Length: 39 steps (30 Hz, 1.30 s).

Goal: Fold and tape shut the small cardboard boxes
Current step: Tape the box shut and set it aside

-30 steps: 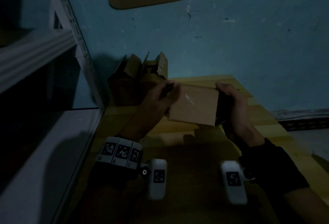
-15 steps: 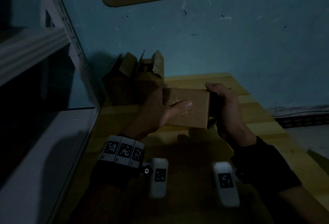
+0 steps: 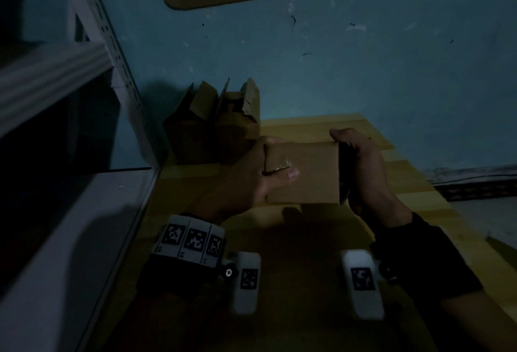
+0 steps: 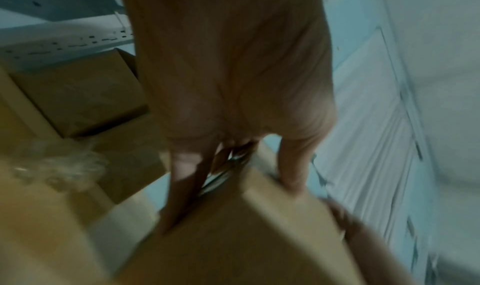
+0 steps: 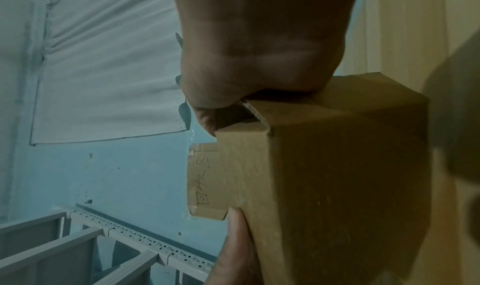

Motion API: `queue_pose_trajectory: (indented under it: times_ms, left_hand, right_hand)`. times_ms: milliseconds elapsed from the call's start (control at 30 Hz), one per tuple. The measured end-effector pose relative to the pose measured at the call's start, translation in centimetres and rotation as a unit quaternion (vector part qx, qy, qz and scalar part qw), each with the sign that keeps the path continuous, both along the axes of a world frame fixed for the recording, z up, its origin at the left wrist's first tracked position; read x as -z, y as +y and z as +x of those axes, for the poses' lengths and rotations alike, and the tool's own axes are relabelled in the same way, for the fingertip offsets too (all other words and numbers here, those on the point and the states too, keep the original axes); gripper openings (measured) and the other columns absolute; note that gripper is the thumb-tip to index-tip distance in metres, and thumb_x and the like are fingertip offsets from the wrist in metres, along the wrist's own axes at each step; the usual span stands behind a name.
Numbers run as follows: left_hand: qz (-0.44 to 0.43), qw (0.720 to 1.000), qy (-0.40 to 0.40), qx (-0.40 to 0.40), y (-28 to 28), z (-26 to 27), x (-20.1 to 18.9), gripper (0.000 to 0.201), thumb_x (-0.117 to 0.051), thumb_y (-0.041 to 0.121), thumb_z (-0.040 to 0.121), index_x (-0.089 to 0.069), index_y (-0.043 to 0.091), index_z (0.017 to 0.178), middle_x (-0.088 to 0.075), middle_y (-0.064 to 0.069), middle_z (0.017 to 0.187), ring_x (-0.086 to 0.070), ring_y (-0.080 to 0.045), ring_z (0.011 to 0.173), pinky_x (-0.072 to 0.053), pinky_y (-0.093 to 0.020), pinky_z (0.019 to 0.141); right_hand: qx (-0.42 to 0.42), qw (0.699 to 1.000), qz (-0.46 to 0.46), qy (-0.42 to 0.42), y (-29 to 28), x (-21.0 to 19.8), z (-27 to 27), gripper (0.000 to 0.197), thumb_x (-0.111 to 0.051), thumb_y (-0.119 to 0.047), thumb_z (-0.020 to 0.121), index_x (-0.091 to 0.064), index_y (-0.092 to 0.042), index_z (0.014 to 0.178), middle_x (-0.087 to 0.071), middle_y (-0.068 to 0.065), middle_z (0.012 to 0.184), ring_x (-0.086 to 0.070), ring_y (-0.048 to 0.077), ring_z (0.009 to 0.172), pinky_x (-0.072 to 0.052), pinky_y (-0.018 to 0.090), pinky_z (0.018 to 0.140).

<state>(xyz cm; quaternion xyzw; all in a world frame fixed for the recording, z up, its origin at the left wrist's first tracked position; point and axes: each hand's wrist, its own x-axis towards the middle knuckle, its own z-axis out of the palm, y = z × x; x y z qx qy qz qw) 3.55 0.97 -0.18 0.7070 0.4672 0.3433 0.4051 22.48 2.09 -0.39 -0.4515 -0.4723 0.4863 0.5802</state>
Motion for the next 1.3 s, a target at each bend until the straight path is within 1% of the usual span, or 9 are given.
queue_pose_trajectory:
  times_ms: [100, 200, 267, 400, 633, 733, 867, 1000, 1300]
  left_hand:
    - [-0.025, 0.998, -0.049, -0.016, 0.1, 0.2, 0.4, 0.012, -0.052, 0.03, 0.101, -0.05, 0.034, 0.112, -0.06, 0.01, 0.103, -0.064, 0.008, 0.081, -0.055, -0.016, 0.071]
    - [-0.045, 0.994, -0.092, -0.048, 0.2, 0.4, -0.1, 0.014, -0.042, 0.025, 0.103, -0.05, 0.034, 0.097, -0.066, 0.011, 0.082, -0.063, 0.009, 0.062, -0.055, -0.017, 0.058]
    - [-0.036, 0.995, -0.081, -0.043, 0.0, 0.4, -0.1, 0.009, -0.055, 0.035, 0.093, -0.051, 0.034, 0.101, -0.064, 0.012, 0.09, -0.063, 0.012, 0.071, -0.054, -0.019, 0.067]
    - [0.048, 0.997, -0.006, -0.059, -0.3, 0.5, 0.6, 0.089, -0.081, 0.059, 0.05, -0.048, 0.028, 0.126, -0.06, 0.014, 0.114, -0.06, 0.003, 0.1, -0.054, -0.024, 0.085]
    - [0.053, 0.997, -0.006, -0.048, 0.1, 0.2, 0.7, 0.076, -0.08, 0.053, 0.061, -0.049, 0.024, 0.123, -0.061, 0.01, 0.112, -0.062, 0.0, 0.098, -0.056, -0.025, 0.082]
    - [0.056, 0.998, 0.007, -0.04, 0.1, -0.2, 0.6, 0.067, -0.081, 0.043, 0.069, -0.047, 0.026, 0.124, -0.061, 0.011, 0.112, -0.061, 0.002, 0.097, -0.053, -0.013, 0.078]
    - [0.04, 0.999, -0.004, -0.03, 0.1, -0.4, 0.5, 0.067, -0.081, 0.038, 0.071, -0.047, 0.025, 0.127, -0.061, 0.007, 0.118, -0.062, -0.005, 0.103, -0.055, -0.024, 0.085]
    - [0.061, 0.996, 0.003, -0.059, 0.1, 0.1, 0.7, 0.062, -0.083, 0.024, 0.076, -0.048, 0.023, 0.126, -0.058, 0.01, 0.116, -0.058, -0.004, 0.103, -0.052, -0.024, 0.084]
    - [0.075, 0.995, 0.0, -0.059, 0.1, 0.4, 1.1, 0.073, -0.078, 0.044, 0.057, -0.05, 0.029, 0.122, -0.058, 0.011, 0.115, -0.058, -0.004, 0.102, -0.054, -0.031, 0.086]
  right_hand:
    - [0.0, 1.0, -0.007, -0.001, 0.1, -0.3, 0.1, 0.053, -0.052, -0.033, 0.1, -0.055, -0.031, 0.047, -0.047, -0.014, 0.054, -0.05, 0.011, 0.055, -0.032, 0.026, 0.057]
    - [0.003, 1.0, -0.003, -0.009, -0.2, -0.5, -0.1, 0.052, -0.05, -0.034, 0.102, -0.059, -0.033, 0.05, -0.05, -0.017, 0.054, -0.053, 0.008, 0.057, -0.034, 0.028, 0.06]
    - [0.003, 1.0, -0.002, -0.008, -0.3, -0.5, -0.3, 0.043, -0.05, -0.034, 0.102, -0.058, -0.03, 0.06, -0.052, -0.016, 0.056, -0.055, 0.011, 0.063, -0.037, 0.03, 0.064]
    - [-0.006, 1.0, -0.01, -0.001, -0.4, -0.4, -0.7, 0.032, -0.054, -0.039, 0.099, -0.054, -0.022, 0.072, -0.057, -0.008, 0.063, -0.058, 0.019, 0.072, -0.042, 0.033, 0.068]
    - [-0.005, 1.0, -0.016, -0.004, -0.4, -0.4, -0.5, 0.035, -0.053, -0.039, 0.099, -0.053, -0.026, 0.066, -0.056, -0.008, 0.064, -0.058, 0.019, 0.072, -0.04, 0.031, 0.065]
    - [-0.009, 1.0, -0.011, -0.01, -0.6, -0.4, -0.6, 0.036, -0.051, -0.038, 0.1, -0.054, -0.028, 0.065, -0.057, -0.012, 0.06, -0.058, 0.016, 0.068, -0.039, 0.029, 0.063]
    - [-0.011, 1.0, -0.003, -0.004, -0.6, -0.5, -0.5, 0.036, -0.051, -0.035, 0.101, -0.053, -0.026, 0.066, -0.056, -0.013, 0.059, -0.058, 0.011, 0.064, -0.041, 0.031, 0.067]
    - [-0.008, 1.0, 0.004, -0.017, -0.6, -0.3, -0.3, 0.036, -0.048, -0.035, 0.103, -0.049, -0.025, 0.068, -0.051, -0.015, 0.055, -0.053, 0.009, 0.056, -0.039, 0.021, 0.048]
    - [-0.019, 0.999, 0.003, -0.031, -0.5, -0.1, -0.3, 0.048, -0.048, -0.038, 0.103, -0.053, -0.034, 0.055, -0.05, -0.014, 0.056, -0.054, 0.009, 0.057, -0.036, 0.028, 0.059]
